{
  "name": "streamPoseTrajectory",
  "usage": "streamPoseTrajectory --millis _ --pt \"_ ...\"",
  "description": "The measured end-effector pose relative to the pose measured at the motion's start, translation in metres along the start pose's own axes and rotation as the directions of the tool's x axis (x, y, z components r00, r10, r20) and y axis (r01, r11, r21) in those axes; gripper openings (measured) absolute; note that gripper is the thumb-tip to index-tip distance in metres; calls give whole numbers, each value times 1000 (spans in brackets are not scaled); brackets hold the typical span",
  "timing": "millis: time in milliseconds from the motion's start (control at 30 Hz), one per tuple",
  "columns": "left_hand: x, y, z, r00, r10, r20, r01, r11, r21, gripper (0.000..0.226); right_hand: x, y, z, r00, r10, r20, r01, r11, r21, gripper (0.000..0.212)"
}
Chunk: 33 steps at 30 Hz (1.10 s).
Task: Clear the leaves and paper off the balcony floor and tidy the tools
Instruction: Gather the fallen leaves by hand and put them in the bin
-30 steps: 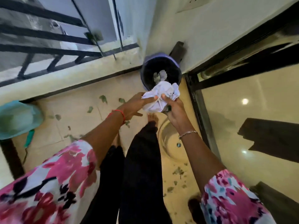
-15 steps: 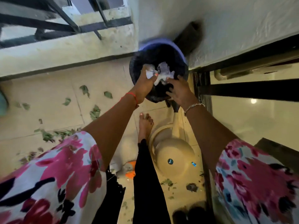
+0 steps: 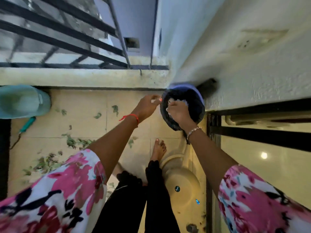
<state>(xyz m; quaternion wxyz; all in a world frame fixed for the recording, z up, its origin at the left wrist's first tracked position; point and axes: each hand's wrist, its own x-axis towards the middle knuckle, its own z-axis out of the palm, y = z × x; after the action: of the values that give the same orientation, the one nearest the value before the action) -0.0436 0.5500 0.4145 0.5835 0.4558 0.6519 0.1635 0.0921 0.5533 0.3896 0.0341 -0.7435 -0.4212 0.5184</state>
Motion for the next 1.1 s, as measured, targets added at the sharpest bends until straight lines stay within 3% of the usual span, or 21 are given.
streamPoseTrajectory --millis 133,267,333,433,600,700,933,1100 --pt "-78 24 -93 991 78 -104 -69 994 89 27 -73 -85 16 965 -259 44 263 946 -190 19" --pt "-185 38 -193 963 133 -235 -92 980 177 25 -166 -185 51 850 -485 205 527 795 -300 20" --pt "-237 39 -235 936 131 -326 -62 975 214 25 -213 -229 75 755 -576 314 656 656 -374 22" --pt "-317 28 -288 857 116 -502 -3 975 221 26 -282 -288 123 561 -622 547 824 349 -447 21" --pt "-432 -6 -326 674 -39 -737 155 984 90 28 -388 -345 199 257 -554 792 911 -135 -390 27" --pt "-486 -19 -323 551 -124 -825 195 981 -18 27 -429 -357 229 87 -463 882 908 -327 -261 29" --pt "-593 -66 -255 238 -447 -862 220 889 -401 28 -517 -312 280 -140 -107 984 858 -509 67 26" --pt "-641 -91 -194 128 -592 -796 226 798 -558 29 -561 -260 307 -215 62 975 816 -538 214 26"
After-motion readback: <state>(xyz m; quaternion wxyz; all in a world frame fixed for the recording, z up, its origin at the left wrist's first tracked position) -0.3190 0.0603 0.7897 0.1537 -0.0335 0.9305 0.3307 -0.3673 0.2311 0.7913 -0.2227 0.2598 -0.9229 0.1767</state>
